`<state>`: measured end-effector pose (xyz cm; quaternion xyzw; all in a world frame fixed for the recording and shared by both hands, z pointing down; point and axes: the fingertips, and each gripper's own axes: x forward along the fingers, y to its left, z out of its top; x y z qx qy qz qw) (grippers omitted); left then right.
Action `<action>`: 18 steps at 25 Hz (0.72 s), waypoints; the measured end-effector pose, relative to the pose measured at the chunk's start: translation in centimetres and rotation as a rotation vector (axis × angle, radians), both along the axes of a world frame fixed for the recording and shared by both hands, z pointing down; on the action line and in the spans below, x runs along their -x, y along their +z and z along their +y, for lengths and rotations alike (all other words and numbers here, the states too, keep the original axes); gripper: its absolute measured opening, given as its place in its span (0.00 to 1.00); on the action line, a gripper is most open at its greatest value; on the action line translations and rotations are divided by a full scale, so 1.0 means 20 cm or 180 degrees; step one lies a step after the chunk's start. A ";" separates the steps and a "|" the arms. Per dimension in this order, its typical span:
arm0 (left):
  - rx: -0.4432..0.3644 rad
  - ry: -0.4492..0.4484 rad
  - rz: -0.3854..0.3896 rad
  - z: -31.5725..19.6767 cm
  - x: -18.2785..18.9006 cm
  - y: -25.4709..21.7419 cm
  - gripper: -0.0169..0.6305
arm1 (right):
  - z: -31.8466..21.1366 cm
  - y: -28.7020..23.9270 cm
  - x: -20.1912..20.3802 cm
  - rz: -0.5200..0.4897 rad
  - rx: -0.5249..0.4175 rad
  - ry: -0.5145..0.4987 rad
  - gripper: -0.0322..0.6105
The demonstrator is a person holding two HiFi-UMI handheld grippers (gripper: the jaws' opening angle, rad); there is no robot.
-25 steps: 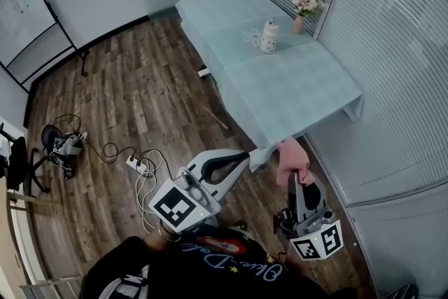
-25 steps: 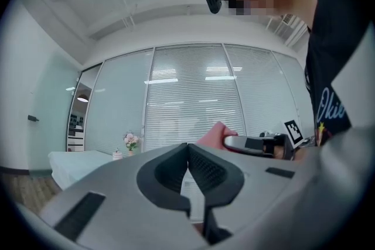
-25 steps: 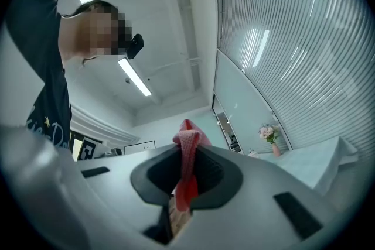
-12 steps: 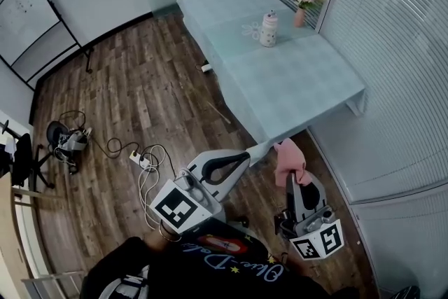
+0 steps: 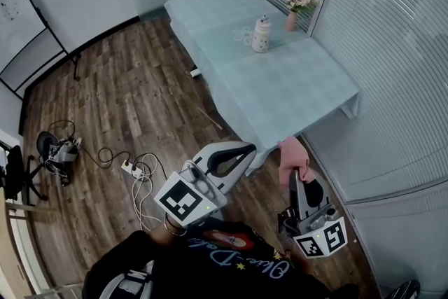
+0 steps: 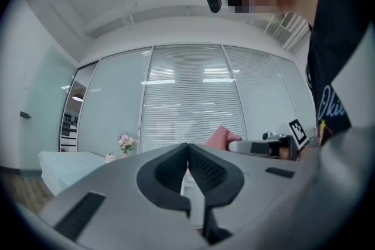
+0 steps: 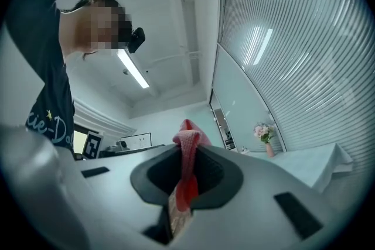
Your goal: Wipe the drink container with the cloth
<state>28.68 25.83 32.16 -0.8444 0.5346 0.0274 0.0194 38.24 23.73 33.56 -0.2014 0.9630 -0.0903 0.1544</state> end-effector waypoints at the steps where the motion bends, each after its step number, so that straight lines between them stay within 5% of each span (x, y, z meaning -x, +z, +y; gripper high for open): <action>1: -0.0006 0.0010 0.0004 -0.02 0.03 0.00 0.03 | -0.01 0.00 0.03 0.0009 -0.0007 -0.0004 0.09; 18: 0.0040 -0.0076 0.0127 -0.29 0.62 0.07 0.03 | -0.26 0.04 0.61 0.0171 0.0049 -0.0078 0.09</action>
